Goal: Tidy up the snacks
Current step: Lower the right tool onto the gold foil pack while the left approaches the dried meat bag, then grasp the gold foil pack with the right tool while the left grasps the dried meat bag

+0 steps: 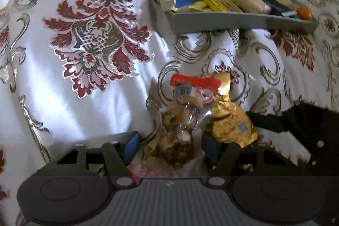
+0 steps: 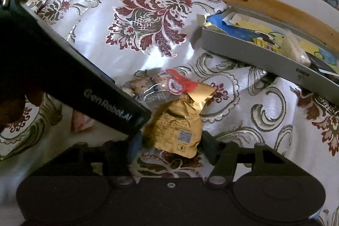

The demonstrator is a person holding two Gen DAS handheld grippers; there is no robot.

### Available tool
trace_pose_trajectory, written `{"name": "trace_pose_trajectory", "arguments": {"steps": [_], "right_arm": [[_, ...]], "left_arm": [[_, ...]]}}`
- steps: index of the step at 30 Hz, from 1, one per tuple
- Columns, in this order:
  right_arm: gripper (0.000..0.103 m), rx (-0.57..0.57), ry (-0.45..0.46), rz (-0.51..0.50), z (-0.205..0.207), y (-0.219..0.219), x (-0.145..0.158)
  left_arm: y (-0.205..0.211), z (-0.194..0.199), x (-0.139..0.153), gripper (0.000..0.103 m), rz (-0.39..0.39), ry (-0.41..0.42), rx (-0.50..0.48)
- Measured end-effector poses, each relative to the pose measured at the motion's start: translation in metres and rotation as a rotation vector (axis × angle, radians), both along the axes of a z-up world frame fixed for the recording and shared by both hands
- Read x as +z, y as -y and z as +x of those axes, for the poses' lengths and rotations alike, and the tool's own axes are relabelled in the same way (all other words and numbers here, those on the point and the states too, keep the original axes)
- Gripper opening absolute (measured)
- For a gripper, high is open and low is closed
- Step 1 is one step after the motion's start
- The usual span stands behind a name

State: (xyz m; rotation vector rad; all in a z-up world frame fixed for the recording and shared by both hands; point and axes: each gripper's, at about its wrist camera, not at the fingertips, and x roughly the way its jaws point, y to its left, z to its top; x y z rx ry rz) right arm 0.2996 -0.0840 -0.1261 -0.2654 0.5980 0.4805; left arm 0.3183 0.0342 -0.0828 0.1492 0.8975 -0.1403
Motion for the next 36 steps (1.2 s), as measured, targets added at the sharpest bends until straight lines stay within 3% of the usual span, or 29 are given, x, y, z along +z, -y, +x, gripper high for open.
{"name": "trace_pose_trajectory", "arguments": {"steps": [8,13,18,23,28,31,36], "right_arm": [[0.041,-0.018,-0.047,0.003,-0.007,0.013,0.01],[0.039,-0.027,-0.095,-0.003,-0.022,0.032,0.019],[0.039,-0.001,-0.117,-0.099,-0.045,0.054,0.027],[0.049,0.017,-0.134,-0.144,-0.059,0.084,0.033],[0.064,-0.029,-0.184,-0.019,-0.051,0.097,0.038],[0.074,-0.035,-0.158,-0.008,-0.048,0.094,0.038],[0.076,-0.056,-0.124,-0.037,-0.036,0.088,0.032]], "left_arm": [[0.0,-0.009,0.01,0.054,-0.053,-0.041,0.033],[0.009,-0.028,0.013,0.052,-0.094,-0.056,0.057],[0.015,-0.045,0.013,0.052,-0.169,-0.082,0.117],[0.023,-0.056,0.011,0.052,-0.212,-0.088,0.116],[0.027,-0.059,0.007,0.052,-0.202,-0.088,0.112],[0.026,-0.057,0.006,0.052,-0.211,-0.088,0.119],[0.03,-0.055,0.002,0.053,-0.204,-0.085,0.122]]}}
